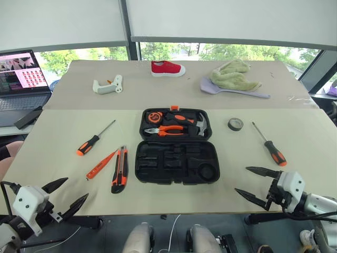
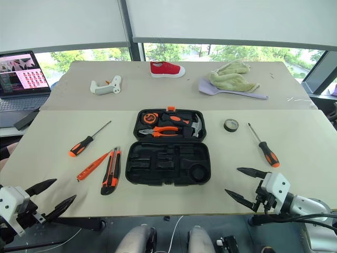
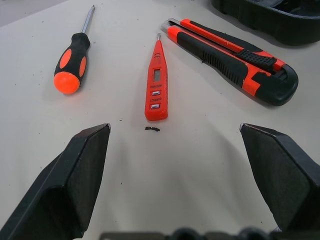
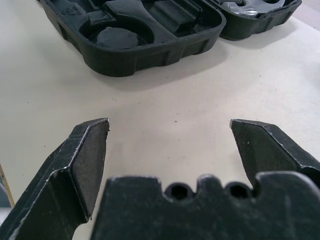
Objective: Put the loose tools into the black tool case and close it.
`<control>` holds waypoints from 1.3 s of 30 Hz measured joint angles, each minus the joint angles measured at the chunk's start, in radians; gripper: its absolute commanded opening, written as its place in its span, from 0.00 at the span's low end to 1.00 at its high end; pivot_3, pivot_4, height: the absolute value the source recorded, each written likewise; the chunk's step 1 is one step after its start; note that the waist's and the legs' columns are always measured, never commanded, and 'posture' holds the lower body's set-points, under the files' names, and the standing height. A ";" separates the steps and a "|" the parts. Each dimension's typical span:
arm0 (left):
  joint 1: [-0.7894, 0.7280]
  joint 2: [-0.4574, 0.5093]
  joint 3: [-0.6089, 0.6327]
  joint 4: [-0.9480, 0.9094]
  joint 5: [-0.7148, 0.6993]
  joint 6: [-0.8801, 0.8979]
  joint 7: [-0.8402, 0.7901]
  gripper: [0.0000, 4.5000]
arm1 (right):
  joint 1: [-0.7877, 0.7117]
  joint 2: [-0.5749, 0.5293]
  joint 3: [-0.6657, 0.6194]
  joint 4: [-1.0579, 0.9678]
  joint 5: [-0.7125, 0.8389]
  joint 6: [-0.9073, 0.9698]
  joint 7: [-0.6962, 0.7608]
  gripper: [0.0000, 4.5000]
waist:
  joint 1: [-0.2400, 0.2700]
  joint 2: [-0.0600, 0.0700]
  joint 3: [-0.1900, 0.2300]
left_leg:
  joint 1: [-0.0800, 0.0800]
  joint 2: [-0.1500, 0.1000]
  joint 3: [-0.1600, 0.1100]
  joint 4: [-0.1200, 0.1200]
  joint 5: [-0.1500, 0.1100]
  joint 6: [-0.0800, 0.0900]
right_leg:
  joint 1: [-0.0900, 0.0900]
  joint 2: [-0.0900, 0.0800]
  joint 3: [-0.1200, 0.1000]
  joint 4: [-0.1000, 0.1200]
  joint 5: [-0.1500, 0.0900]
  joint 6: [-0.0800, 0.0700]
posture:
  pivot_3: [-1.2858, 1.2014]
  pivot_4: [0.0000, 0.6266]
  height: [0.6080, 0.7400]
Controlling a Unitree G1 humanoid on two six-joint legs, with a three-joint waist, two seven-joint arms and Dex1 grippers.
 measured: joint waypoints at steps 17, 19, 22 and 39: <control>-0.021 -0.080 0.261 0.129 -0.168 0.266 0.298 0.99 | -0.149 0.162 0.035 -0.275 0.267 0.201 -0.097 1.00 | -0.004 -0.005 -0.001 | 0.000 0.002 0.000 0.000 -0.001 -0.001 | -0.001 -0.001 -0.001 0.000 0.001 -0.001 | 0.52 0.24 1.00; -0.032 -0.059 0.257 0.119 -0.182 0.326 0.319 0.99 | -0.152 0.176 0.043 -0.290 0.265 0.201 -0.098 1.00 | 0.003 -0.007 -0.002 | 0.001 0.003 -0.001 0.000 0.000 -0.001 | -0.001 -0.001 -0.001 0.000 0.001 -0.001 | 0.52 0.24 1.00; -0.110 0.018 0.246 0.066 -0.267 0.456 0.327 0.99 | -0.154 0.182 0.070 -0.309 0.263 0.201 -0.096 1.00 | 0.011 -0.008 -0.003 | 0.001 0.003 -0.002 0.000 0.000 -0.002 | -0.003 -0.003 -0.002 0.000 0.002 -0.002 | 0.52 0.24 1.00; -0.958 0.276 -0.430 0.568 -0.017 0.714 0.314 0.88 | -0.125 0.214 0.102 -0.229 0.224 0.159 -0.039 1.00 | -0.007 -0.008 -0.004 | 0.000 0.001 -0.001 0.000 0.002 -0.005 | -0.006 0.006 -0.001 0.007 0.003 -0.004 | 0.52 0.24 1.00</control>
